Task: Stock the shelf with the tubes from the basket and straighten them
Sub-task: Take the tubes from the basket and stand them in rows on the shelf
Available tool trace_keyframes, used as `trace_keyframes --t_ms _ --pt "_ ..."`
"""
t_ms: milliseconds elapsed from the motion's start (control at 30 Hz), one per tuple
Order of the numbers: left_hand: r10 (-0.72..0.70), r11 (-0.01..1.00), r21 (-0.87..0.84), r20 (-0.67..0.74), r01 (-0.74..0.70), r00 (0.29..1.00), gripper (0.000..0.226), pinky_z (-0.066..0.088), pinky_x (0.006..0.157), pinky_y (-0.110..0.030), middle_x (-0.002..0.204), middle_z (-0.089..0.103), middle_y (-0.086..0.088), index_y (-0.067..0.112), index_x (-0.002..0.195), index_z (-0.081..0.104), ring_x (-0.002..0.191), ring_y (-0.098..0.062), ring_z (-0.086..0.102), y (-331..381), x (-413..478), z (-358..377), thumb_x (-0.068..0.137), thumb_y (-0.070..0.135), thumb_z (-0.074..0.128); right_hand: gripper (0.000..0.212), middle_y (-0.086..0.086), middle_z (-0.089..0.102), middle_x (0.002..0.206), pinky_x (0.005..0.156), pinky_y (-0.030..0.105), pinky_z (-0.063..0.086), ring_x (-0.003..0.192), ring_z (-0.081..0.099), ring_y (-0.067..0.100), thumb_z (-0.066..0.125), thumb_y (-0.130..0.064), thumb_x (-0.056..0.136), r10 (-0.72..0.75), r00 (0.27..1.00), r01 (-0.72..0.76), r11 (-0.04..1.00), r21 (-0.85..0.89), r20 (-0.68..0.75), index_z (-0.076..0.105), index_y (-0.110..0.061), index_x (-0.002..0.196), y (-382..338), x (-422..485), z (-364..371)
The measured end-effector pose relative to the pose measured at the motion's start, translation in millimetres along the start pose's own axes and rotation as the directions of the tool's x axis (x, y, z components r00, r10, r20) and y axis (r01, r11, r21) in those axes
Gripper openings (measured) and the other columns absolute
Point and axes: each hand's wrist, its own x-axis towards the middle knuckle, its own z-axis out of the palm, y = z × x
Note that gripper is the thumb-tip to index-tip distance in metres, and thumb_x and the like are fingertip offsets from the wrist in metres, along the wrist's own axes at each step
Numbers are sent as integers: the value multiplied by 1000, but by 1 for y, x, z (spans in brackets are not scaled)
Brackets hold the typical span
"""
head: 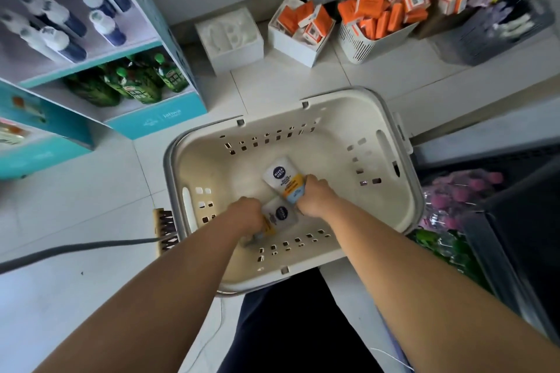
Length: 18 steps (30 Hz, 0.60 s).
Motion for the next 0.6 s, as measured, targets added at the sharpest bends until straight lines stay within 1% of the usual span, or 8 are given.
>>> trace_keyframes --t_ms 100,167,233,300,367,433,533,600 --pt "-76 986 -150 -10 73 997 36 49 83 -28 118 63 -14 5 114 62 107 -28 62 1 -7 -3 82 22 66 47 11 65 116 89 37 51 101 62 28 72 -15 73 98 988 -126 957 260 119 58 -12 117 14 -4 -8" --pt "-112 923 -370 -5 103 994 45 54 84 -31 117 63 -16 4 115 61 103 -30 64 1 -6 -5 76 26 70 39 11 68 108 78 33 50 94 64 25 70 -5 78 86 980 -150 915 375 182 60 -8 116 14 -14 -16" --pt "-113 765 -635 39 112 993 54 58 81 -37 112 65 -18 1 113 61 96 -32 66 2 -8 -12 69 24 79 44 10 67 108 72 30 47 90 62 22 69 1 79 6 979 -90 910 404 205 56 -6 121 13 -24 -24" --pt "-80 608 -788 65 100 995 47 56 72 -34 110 65 -17 1 115 59 90 -28 65 6 -13 -18 76 17 79 54 9 64 113 77 33 51 97 62 22 70 6 77 -65 977 -27 905 425 201 48 -7 124 11 -35 -31" --pt "-34 499 -865 52 62 998 41 49 64 -26 113 66 -14 6 117 56 84 -21 60 11 -19 -25 81 14 75 62 8 62 113 82 34 55 101 62 22 74 7 73 -107 979 10 872 489 171 41 -11 122 13 -45 -38" --pt "27 421 -907 30 16 999 44 40 62 -23 107 65 -7 11 118 54 77 -16 56 18 -29 -34 80 17 75 64 5 66 110 84 36 57 100 65 20 81 3 68 -147 984 66 824 562 99 45 -10 119 15 -58 -46" --pt "102 357 -933 -13 -49 995 48 36 64 -26 100 66 1 15 119 54 75 -13 55 26 -46 -47 77 20 78 53 -1 74 103 88 42 56 97 70 16 84 -2 65 -249 969 197 769 608 1 62 -14 111 22 -79 -63" --pt "163 320 -940 -67 -117 984 46 34 59 -24 90 65 3 12 118 56 65 -8 53 29 -57 -57 77 16 78 56 -4 73 104 87 37 55 97 69 12 84 -3 66 -277 959 250 749 613 -53 59 -19 113 26 -98 -75"
